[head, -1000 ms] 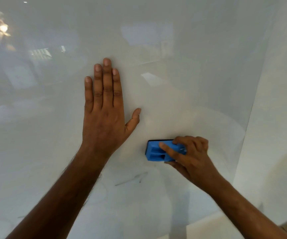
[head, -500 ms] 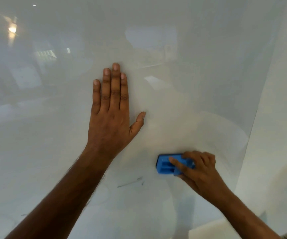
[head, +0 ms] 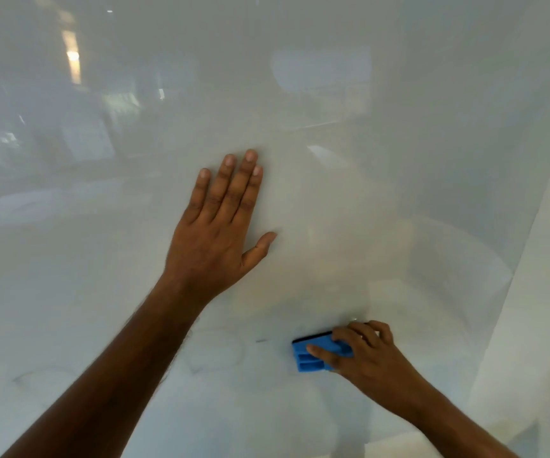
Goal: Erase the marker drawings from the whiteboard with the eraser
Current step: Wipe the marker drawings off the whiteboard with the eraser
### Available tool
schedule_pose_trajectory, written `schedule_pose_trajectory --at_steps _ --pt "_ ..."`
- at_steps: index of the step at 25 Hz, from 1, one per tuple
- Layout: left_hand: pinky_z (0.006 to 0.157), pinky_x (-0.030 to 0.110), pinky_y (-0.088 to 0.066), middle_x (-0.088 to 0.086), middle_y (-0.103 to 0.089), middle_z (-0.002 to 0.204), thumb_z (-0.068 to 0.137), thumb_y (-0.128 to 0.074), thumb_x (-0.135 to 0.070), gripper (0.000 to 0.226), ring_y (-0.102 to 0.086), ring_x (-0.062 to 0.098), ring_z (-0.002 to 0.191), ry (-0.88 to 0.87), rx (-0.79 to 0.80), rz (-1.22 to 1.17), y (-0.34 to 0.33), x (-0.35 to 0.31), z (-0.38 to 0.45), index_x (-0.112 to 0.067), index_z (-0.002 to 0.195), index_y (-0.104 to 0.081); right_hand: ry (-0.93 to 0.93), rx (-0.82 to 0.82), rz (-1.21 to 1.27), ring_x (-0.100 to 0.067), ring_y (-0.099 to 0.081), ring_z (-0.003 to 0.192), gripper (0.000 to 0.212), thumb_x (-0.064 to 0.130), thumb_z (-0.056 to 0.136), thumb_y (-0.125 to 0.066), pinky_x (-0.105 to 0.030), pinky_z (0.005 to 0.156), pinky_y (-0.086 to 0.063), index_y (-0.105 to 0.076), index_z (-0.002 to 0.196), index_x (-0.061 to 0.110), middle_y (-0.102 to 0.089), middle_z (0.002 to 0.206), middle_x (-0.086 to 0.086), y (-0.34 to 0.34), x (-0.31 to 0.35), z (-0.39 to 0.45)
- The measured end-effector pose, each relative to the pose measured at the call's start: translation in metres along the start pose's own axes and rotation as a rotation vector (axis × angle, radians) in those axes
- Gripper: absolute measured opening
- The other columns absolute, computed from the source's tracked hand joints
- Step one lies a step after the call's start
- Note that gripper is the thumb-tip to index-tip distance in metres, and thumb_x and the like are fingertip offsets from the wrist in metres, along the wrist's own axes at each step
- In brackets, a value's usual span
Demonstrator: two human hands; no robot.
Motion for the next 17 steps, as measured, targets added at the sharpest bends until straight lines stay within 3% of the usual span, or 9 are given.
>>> schedule_pose_trajectory --at_steps 4,7,12,15,17 --pt "0.137 0.054 -0.007 0.019 -0.010 0.179 0.110 -0.049 -0.059 0.092 -0.006 0.037 0.168 0.097 -0.007 0.041 0.007 0.053 -0.051 0.001 0.171 -0.015 -0.126 -0.076 0.040 -0.025 -0.053 0.113 0.051 0.047 0.101 -0.053 -0.046 0.092 -0.039 -0.045 0.151 0.042 -0.052 0.127 -0.002 0.039 -0.033 0.037" --pt "0.136 0.055 -0.003 0.018 0.002 0.179 0.110 -0.045 -0.062 0.097 0.003 0.035 0.168 0.213 0.004 0.038 0.013 0.090 -0.079 0.005 0.170 -0.009 -0.171 -0.124 0.104 -0.023 -0.050 0.115 0.054 0.049 0.100 -0.057 -0.047 0.093 -0.038 -0.043 0.152 0.043 -0.049 0.128 0.000 0.052 -0.017 0.087" --pt "0.136 0.057 -0.003 0.015 0.005 0.180 0.110 -0.045 -0.059 0.096 0.004 0.034 0.168 0.273 0.014 0.015 0.018 0.120 -0.113 0.005 0.170 -0.005 0.077 -0.007 0.058 -0.023 -0.057 0.110 0.071 0.033 0.092 -0.072 -0.044 0.094 -0.036 -0.041 0.154 0.046 -0.055 0.127 0.001 0.004 0.064 0.078" --pt "0.136 0.056 -0.001 0.020 0.002 0.179 0.109 -0.045 -0.059 0.097 0.005 0.034 0.167 0.382 0.006 -0.008 0.023 0.147 -0.141 0.007 0.169 -0.006 0.127 0.048 -0.007 -0.025 -0.059 0.109 0.079 0.024 0.086 -0.078 -0.045 0.094 -0.039 -0.043 0.154 0.044 -0.063 0.122 -0.001 -0.005 0.050 0.036" --pt "0.136 0.056 -0.001 0.022 0.001 0.178 0.109 -0.045 -0.059 0.097 0.006 0.033 0.167 0.441 -0.003 -0.015 0.024 0.157 -0.151 0.008 0.168 -0.005 0.086 0.033 -0.029 -0.026 -0.061 0.108 0.070 0.029 0.090 -0.073 -0.046 0.093 -0.039 -0.045 0.153 0.043 -0.063 0.122 -0.002 0.003 0.030 0.031"
Point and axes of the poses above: each hand's wrist, its own z-axis towards the middle knuckle, its own y-axis out of the back of the hand, x = y × z, the point moved 9 cm from there along z, towards the middle knuckle
